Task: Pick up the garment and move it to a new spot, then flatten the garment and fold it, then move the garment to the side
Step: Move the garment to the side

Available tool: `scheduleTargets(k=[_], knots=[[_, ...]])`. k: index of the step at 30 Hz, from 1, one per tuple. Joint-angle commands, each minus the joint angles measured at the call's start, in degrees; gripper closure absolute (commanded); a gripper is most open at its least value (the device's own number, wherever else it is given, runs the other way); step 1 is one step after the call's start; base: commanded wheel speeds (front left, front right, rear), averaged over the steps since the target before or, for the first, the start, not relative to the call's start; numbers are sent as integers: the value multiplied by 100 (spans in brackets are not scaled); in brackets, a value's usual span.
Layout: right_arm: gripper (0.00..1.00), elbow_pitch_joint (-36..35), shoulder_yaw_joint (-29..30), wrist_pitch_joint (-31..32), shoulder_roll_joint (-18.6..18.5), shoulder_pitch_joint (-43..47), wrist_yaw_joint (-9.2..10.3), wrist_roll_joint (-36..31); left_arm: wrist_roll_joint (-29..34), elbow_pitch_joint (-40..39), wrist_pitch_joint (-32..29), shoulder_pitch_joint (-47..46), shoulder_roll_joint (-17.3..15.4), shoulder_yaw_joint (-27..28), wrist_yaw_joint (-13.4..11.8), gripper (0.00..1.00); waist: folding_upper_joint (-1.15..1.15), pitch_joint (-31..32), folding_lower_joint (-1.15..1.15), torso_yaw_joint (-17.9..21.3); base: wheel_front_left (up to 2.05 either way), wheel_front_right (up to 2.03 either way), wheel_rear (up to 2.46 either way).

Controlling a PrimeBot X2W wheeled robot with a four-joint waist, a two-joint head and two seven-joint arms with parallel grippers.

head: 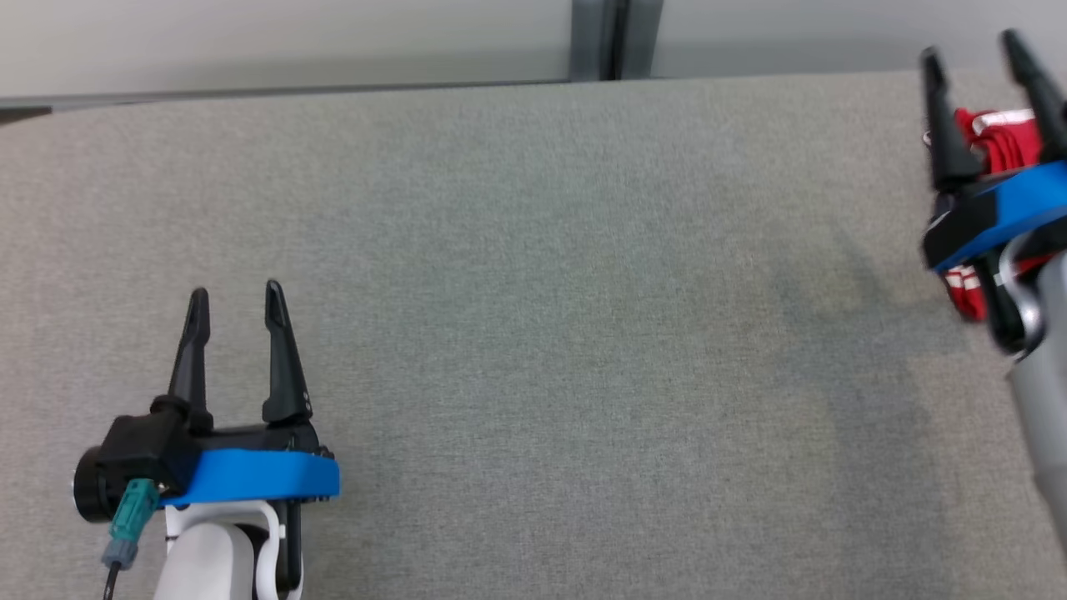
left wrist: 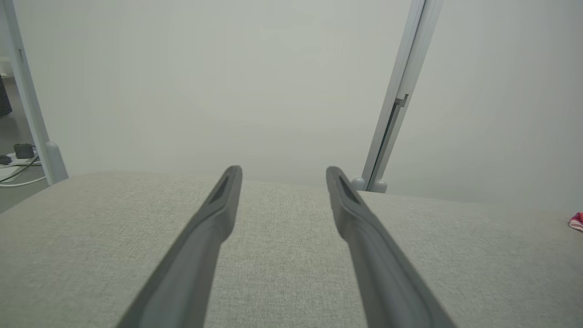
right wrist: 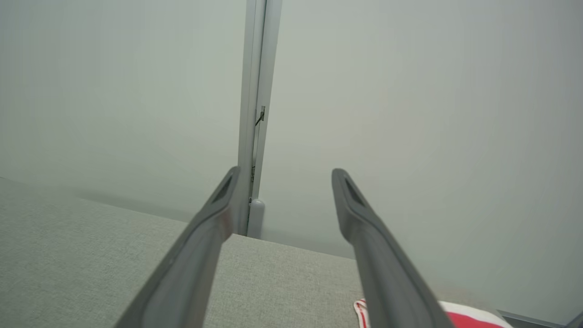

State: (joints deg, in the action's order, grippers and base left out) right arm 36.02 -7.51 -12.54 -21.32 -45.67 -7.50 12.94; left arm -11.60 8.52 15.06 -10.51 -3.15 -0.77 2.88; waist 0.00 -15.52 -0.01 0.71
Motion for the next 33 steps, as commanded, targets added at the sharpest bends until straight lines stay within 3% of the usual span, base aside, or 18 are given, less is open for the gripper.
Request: scheduleTargets(k=[1,9,18,33], knots=[[0,-46,-42,-68,104,170,1,81,-1,31,14,70,9,6,-13,0,0,108,1,-9,0,0,0],[0,-308,-288,-230,821,826,1,264,-26,167,14,379,12,19,-15,0,0,590,1,-75,0,0,0],[0,-802,-80,-255,1152,1896,0,163,-86,303,14,666,18,-35,-36,0,0,988,1,-22,0,0,0],[0,-2729,853,344,1732,3952,0,-351,-147,388,14,897,21,-105,-68,0,0,1394,1,-25,0,0,0]])
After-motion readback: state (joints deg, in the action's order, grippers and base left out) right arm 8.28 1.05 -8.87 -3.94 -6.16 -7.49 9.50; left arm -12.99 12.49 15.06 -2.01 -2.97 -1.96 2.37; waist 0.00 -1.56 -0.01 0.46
